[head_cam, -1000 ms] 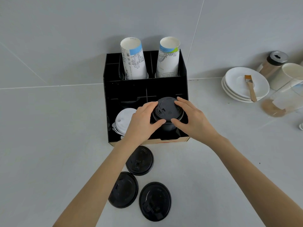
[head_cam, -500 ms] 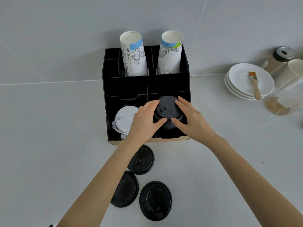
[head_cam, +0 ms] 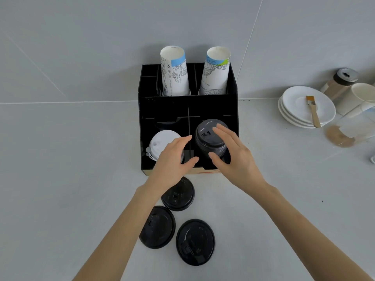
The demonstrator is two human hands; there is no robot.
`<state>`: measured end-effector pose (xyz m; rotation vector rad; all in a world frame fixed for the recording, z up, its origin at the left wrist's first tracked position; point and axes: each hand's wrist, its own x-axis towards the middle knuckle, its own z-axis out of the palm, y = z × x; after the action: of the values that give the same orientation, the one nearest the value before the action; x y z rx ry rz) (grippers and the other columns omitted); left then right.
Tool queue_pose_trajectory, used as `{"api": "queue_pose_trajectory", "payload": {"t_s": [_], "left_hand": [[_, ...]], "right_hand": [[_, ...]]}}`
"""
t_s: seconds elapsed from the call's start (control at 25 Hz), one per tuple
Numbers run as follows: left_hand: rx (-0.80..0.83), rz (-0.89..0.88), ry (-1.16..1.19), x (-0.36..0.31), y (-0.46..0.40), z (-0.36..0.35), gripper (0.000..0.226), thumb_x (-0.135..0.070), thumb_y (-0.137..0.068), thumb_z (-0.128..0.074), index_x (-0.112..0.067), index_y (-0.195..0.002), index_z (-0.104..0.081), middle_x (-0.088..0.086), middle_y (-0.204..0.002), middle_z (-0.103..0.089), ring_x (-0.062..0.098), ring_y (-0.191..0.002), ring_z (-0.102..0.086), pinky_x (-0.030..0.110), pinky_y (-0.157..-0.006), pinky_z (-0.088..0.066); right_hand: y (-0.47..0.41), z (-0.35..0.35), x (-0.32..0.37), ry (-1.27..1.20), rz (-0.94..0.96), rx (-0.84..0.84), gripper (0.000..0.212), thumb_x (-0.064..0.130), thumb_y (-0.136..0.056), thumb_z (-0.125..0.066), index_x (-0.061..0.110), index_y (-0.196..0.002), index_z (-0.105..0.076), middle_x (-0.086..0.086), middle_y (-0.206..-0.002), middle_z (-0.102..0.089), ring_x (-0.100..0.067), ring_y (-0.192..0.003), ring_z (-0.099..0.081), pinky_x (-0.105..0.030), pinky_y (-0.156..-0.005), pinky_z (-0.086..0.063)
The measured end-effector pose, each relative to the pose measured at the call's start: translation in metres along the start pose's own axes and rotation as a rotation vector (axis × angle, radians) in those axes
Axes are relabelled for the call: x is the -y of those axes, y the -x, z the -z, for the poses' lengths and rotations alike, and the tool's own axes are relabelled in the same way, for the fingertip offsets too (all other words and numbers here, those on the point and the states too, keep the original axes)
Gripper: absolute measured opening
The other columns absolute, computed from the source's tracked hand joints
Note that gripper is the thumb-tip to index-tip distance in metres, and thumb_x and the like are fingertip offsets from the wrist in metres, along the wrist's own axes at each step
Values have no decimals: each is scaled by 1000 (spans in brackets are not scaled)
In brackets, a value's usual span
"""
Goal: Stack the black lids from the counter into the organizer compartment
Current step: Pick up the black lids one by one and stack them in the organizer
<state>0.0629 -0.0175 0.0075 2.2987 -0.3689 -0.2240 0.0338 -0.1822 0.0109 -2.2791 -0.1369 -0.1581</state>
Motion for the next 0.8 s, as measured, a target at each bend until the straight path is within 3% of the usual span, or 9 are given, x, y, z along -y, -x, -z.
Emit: {"api": "queue_pose_trajectory", "payload": {"t_s": [0.2, 0.32, 0.56, 0.8], "left_hand": [[-35, 15, 5, 17, 40, 6, 50, -23, -83, -59, -18, -129, -39, 2, -134, -48, 17, -124, -42, 17, -95, -27], [-14, 77, 27, 32, 60, 3, 52, -24, -83, -59, -21, -130, -37, 0, -135, -46, 16, -124, -42, 16, -96, -26], [53, 232, -60, 59, 80, -9, 55, -25, -83, -58, -16, -132, -33, 6, -140, -39, 24, -127, -36, 31, -104, -30], [127, 311, -75, 72, 83, -17, 60, -28, -83, -58, -17, -134, -28, 7, -140, -37, 25, -127, -32, 36, -105, -31]], "right_hand": [[26, -20, 11, -19, 45, 120, 50, 15, -85, -57, 19, -131, -37, 1, -140, -41, 2, -124, -33, 7, -96, -17], [40, -34, 12, -22, 30, 205, 49, 16, -85, -56, 18, -130, -38, 2, -138, -43, -4, -124, -39, 2, -97, -21], [54, -63, 3, 24, -64, 361, 53, 18, -86, -55, 17, -134, -31, 0, -141, -40, -10, -127, -37, -8, -97, -18], [57, -88, -14, 45, -116, 443, 60, 14, -84, -57, 14, -136, -27, -4, -145, -32, -18, -131, -34, -15, -105, -21]]}}
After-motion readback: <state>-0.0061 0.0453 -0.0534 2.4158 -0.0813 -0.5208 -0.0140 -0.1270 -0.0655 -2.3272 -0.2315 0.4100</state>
